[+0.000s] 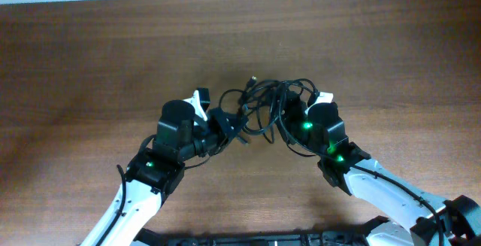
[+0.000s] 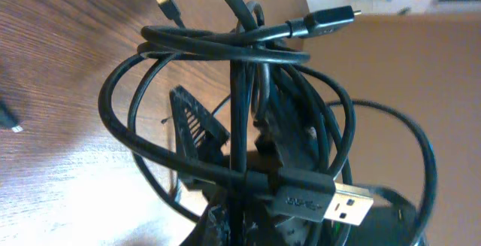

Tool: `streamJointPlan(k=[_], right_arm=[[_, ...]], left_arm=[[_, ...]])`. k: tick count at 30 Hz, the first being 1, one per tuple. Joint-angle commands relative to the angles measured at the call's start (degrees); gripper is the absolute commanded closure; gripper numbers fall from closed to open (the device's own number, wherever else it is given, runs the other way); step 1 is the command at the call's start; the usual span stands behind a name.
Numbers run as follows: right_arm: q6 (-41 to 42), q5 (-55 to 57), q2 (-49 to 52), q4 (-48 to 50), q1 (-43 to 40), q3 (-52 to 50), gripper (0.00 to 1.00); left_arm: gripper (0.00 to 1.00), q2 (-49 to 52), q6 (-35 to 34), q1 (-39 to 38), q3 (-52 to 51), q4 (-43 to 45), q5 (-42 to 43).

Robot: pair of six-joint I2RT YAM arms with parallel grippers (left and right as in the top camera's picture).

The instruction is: Untangle cables

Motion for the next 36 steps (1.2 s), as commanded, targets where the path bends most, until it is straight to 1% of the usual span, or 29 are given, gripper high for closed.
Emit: streamJointPlan(k=[1, 2, 3, 4, 5, 8, 10, 14, 18, 21, 24, 26, 29, 33, 36], right_arm=[[0.11, 3.04, -0.24, 0.57, -0.37, 0.28, 0.59], [0.09, 2.32, -0.24, 0.57, -0.37, 0.28, 0.81], [0.09, 0.59, -0.24, 0.55, -0.37, 0.28, 0.95], [0.07, -1.31, -0.24, 0.5, -0.37, 0.28, 0.96], [0.04, -3.96, -0.24, 0.11, -0.37, 0.28, 0.96], [-0.68, -9.73, -0.24, -2.05, -0.37, 0.28, 0.96], [-6.27, -14.36, -0.24, -5.2, -0.37, 0.28, 0.96], [-14.12, -18.99, -0.24, -10.86, -0.37, 0.28, 0.96], [-20.61, -21.24, -0.24, -11.76, -0.44, 0.28, 0.96], [-24.55, -21.2, -0.24, -13.9, -0.44, 0.28, 0.96], [-30.49, -21.33, -0.24, -17.77, -1.7, 0.28, 0.96], [-34.84, -21.4, -0.24, -22.16, -4.04, 0.28, 0.96], [-40.0, -21.68, -0.26, -29.24, -9.64, 0.28, 0.96], [-45.72, -26.14, -0.26, -32.61, -17.62, 0.31, 0.96], [-46.71, -30.56, -0.26, -33.05, -23.71, 0.33, 0.96]], left_arm=[[1.0, -0.76, 5.22, -0.5, 0.63, -0.07, 6.23], [1.0, -0.76, 6.25, -0.5, 0.63, -0.22, 5.99], [1.0, -0.76, 7.61, -0.48, 0.63, -0.31, 4.63], [1.0, -0.76, 8.74, -0.33, 0.63, -0.31, 2.47], [1.0, -0.76, 9.66, -0.07, 0.63, -0.28, -1.66], [1.0, -0.76, 9.64, 1.86, 0.63, 0.0, -8.9], [1.0, -0.76, 9.62, 6.14, 0.63, 1.97, -12.11], [1.0, -0.76, 9.64, 15.76, 0.63, 7.52, -12.04], [1.0, -0.76, 9.64, 23.26, 0.63, 8.22, -12.0], [1.0, -0.76, 9.64, 26.77, 0.63, 9.7, -10.95], [1.0, -0.76, 9.6, 28.26, 0.63, 14.86, -10.4], [1.0, -0.76, 9.55, 28.28, 0.63, 19.3, -11.21], [1.0, -0.76, 9.35, 28.28, 0.63, 23.45, -16.11], [1.0, -0.76, 8.7, 28.28, 0.63, 22.32, -21.0], [1.0, -0.76, 7.87, 28.24, 0.63, 21.35, -21.07]])
